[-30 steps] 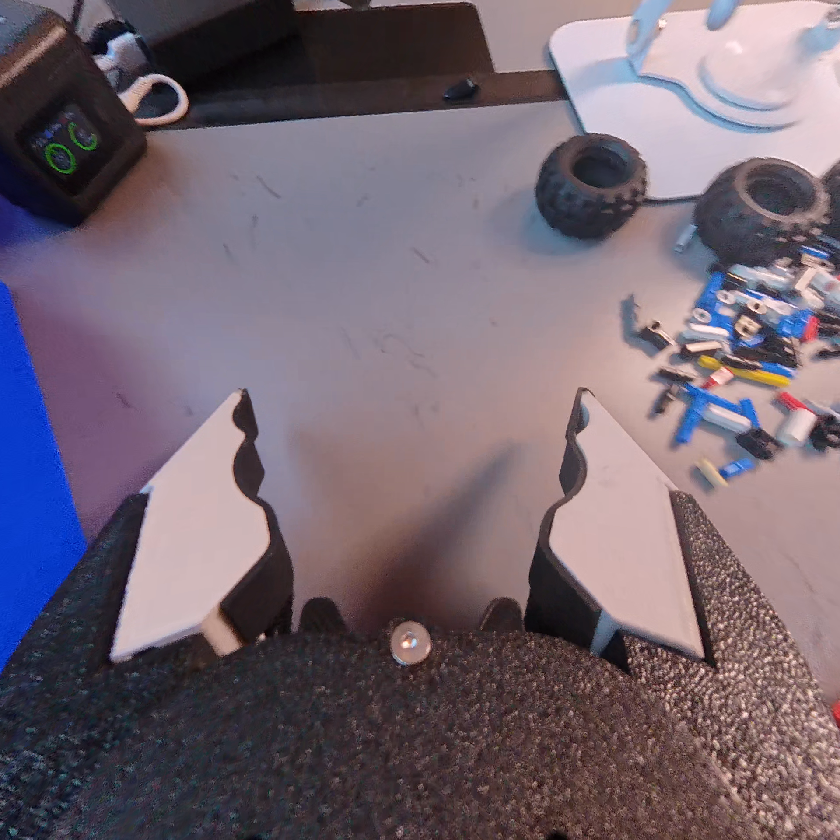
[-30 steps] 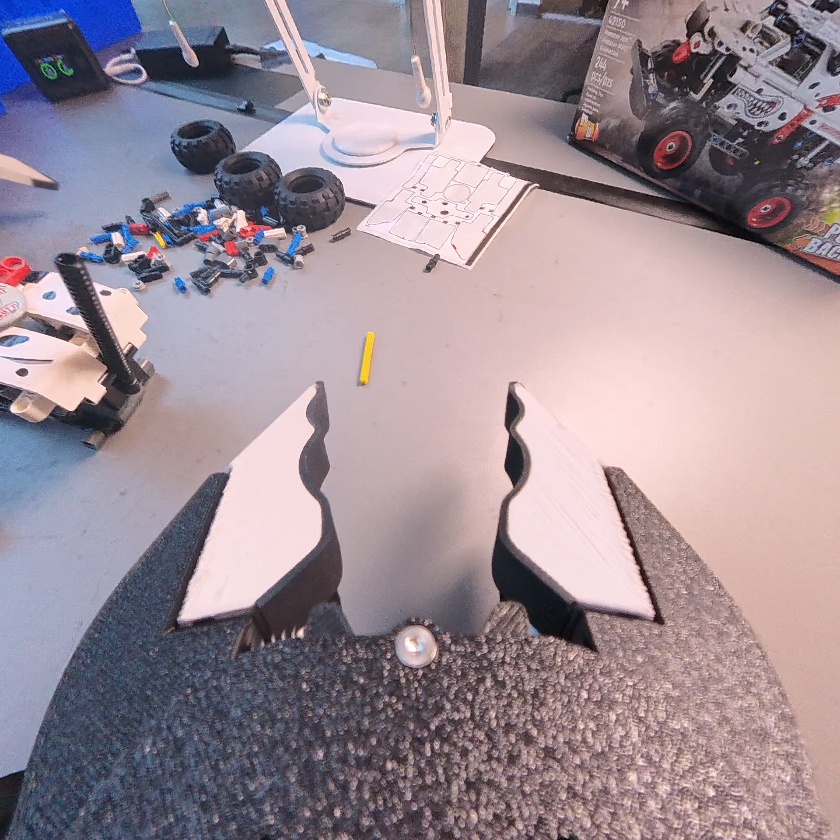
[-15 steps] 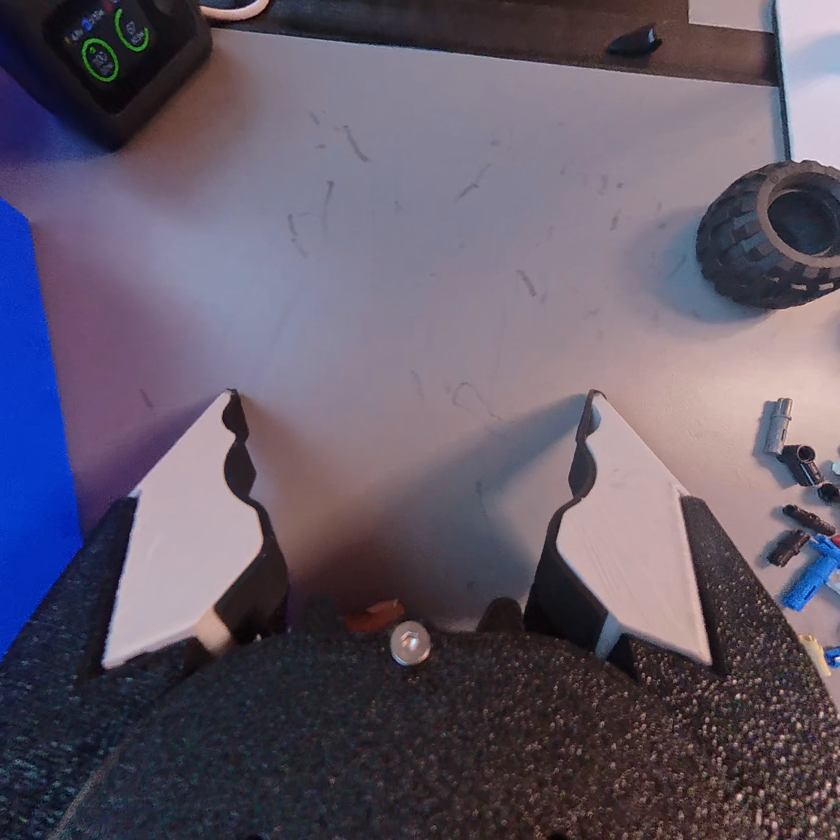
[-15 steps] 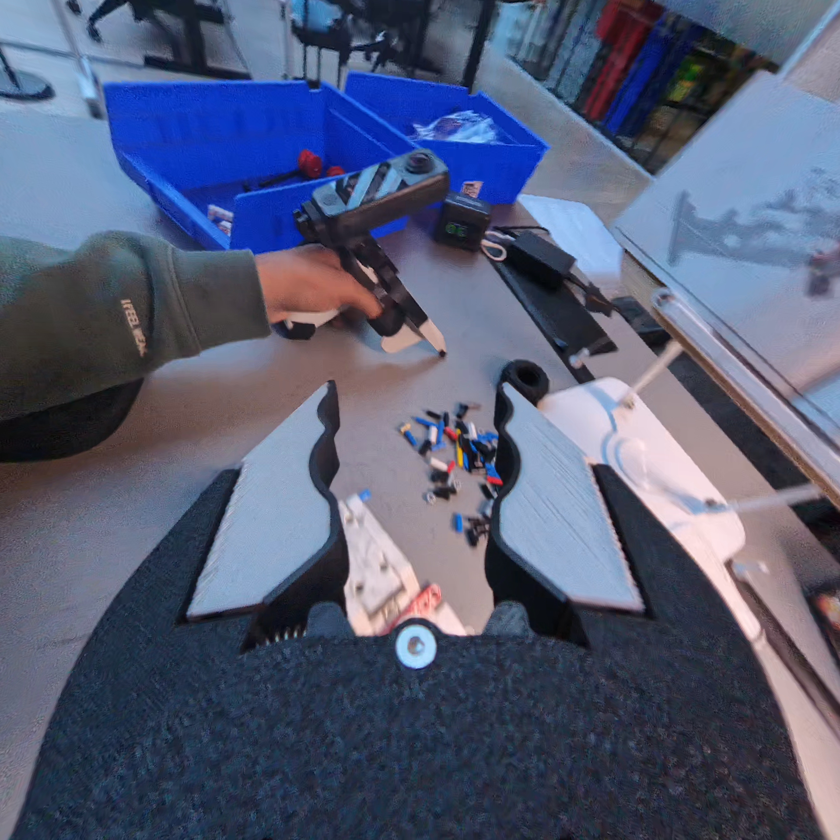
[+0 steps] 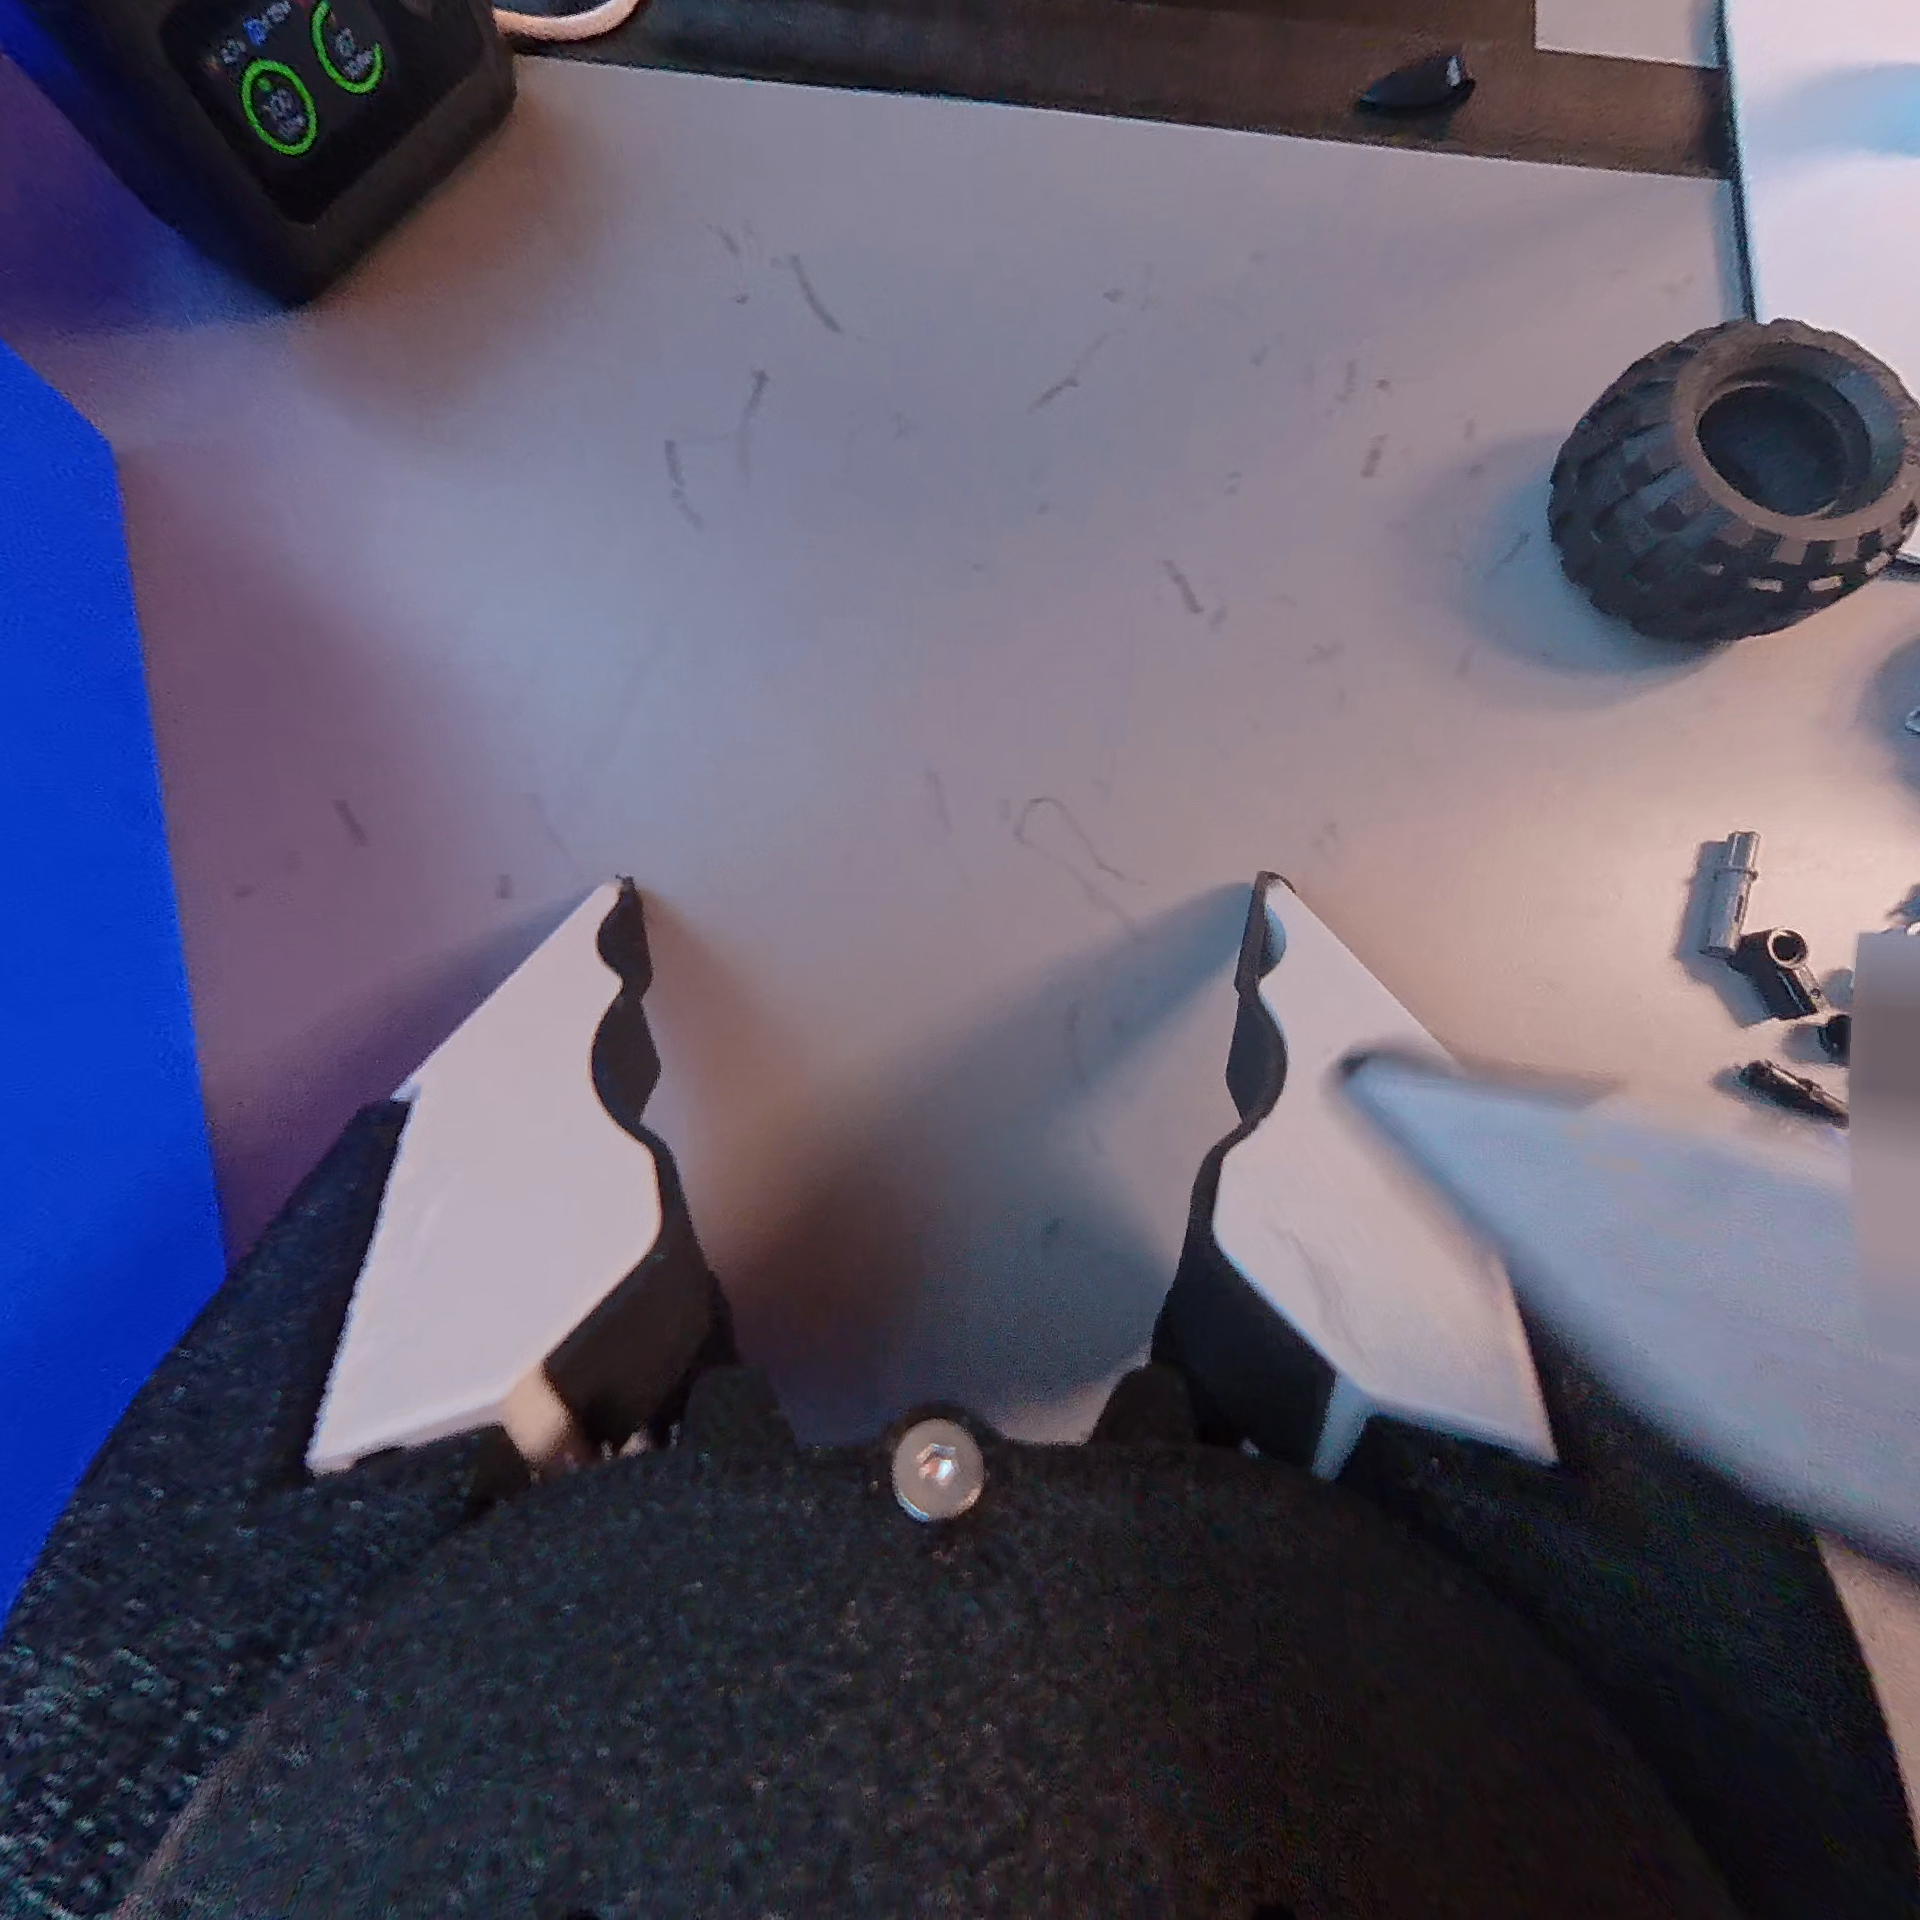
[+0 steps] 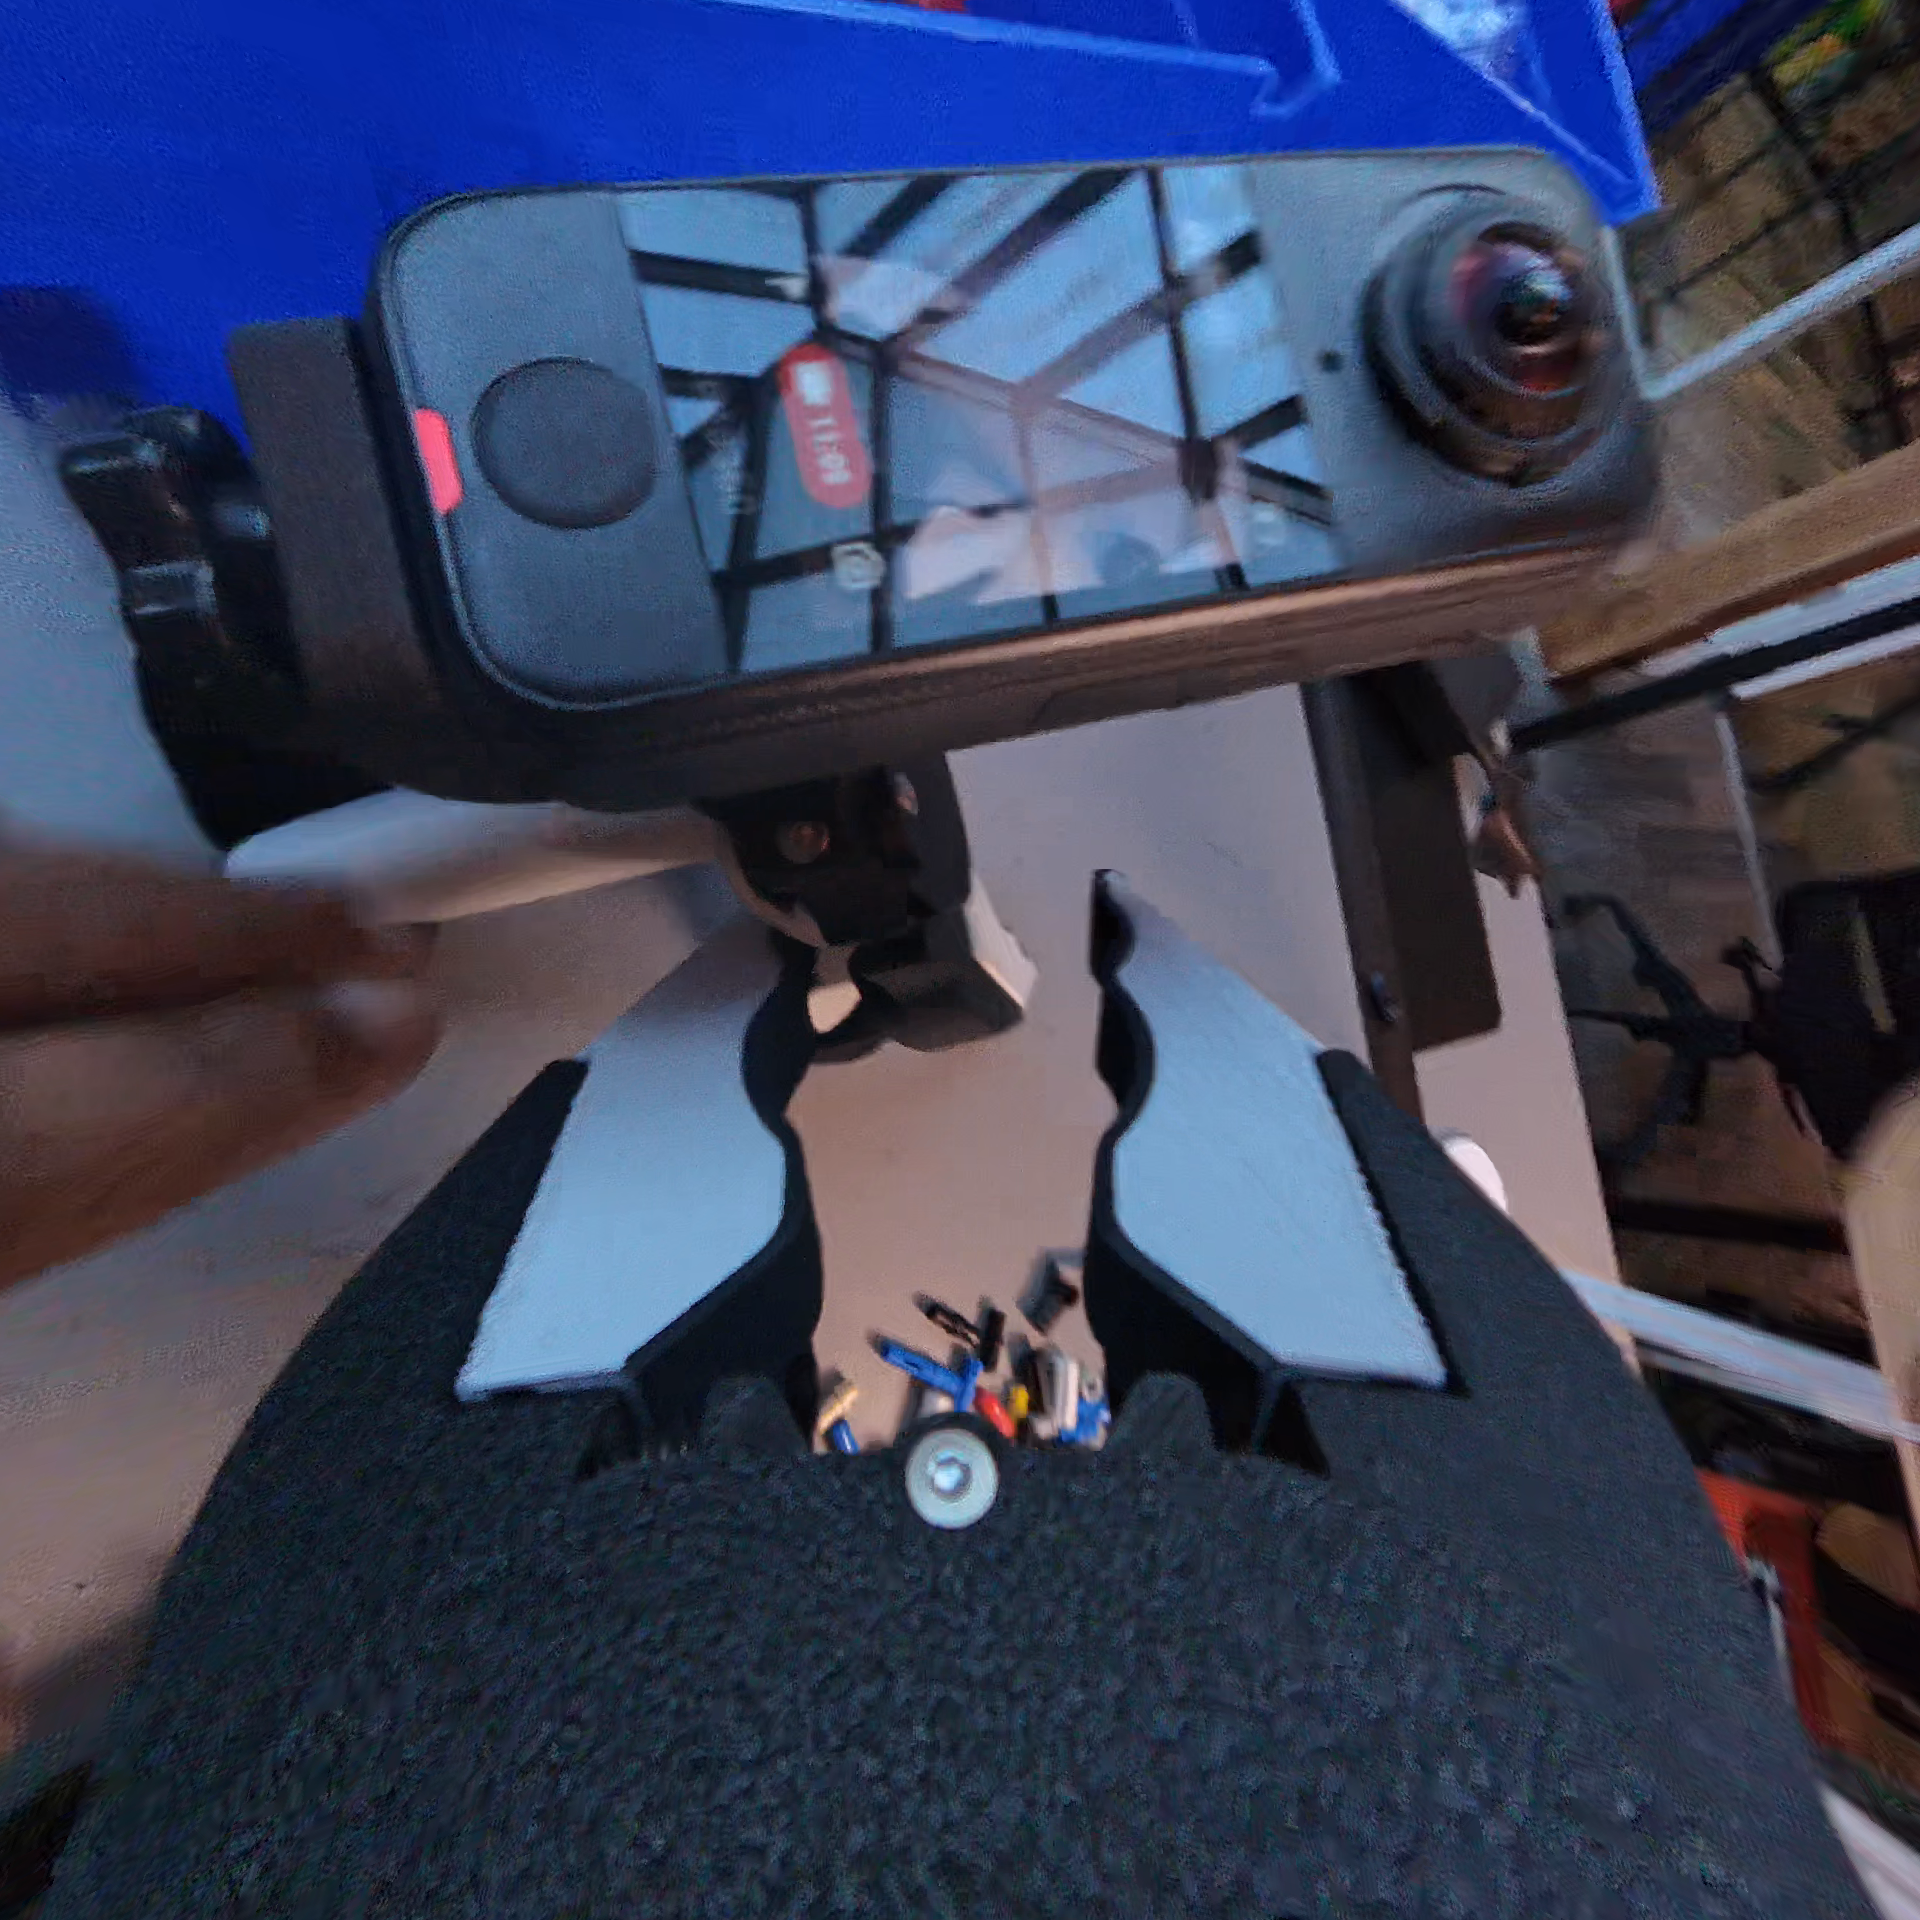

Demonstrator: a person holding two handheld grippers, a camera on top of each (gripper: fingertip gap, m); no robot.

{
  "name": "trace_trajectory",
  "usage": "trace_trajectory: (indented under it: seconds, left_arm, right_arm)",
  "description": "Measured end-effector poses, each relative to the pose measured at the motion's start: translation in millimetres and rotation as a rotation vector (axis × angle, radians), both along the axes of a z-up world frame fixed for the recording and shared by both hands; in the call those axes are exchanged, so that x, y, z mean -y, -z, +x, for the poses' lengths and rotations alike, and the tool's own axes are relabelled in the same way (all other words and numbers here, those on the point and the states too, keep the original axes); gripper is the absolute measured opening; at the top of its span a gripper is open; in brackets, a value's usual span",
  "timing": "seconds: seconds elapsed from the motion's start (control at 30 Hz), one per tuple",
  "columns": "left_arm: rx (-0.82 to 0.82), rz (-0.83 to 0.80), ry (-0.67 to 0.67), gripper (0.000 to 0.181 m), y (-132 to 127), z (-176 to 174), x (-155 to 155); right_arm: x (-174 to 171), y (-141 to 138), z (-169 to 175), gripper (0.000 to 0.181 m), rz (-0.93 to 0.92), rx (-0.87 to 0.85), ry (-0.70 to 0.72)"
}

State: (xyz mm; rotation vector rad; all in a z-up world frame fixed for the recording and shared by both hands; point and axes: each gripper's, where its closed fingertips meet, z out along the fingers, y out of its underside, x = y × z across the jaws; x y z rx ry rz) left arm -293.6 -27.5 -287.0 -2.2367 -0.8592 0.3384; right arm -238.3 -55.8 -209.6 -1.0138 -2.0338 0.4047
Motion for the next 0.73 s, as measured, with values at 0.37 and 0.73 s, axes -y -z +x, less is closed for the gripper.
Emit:
trace_trajectory:
  seconds: [0.37,0.73]
  left_arm:
    - [0.003,0.001,-0.002,0.114,0,0,0]
    - [0.003,0.002,-0.002,0.114,0,0,0]
  right_arm:
    - [-283,-58,345,0.09,-0.376,-0.435,1.077]
    - [-359,76,385,0.159,-0.503,-0.149,1.331]
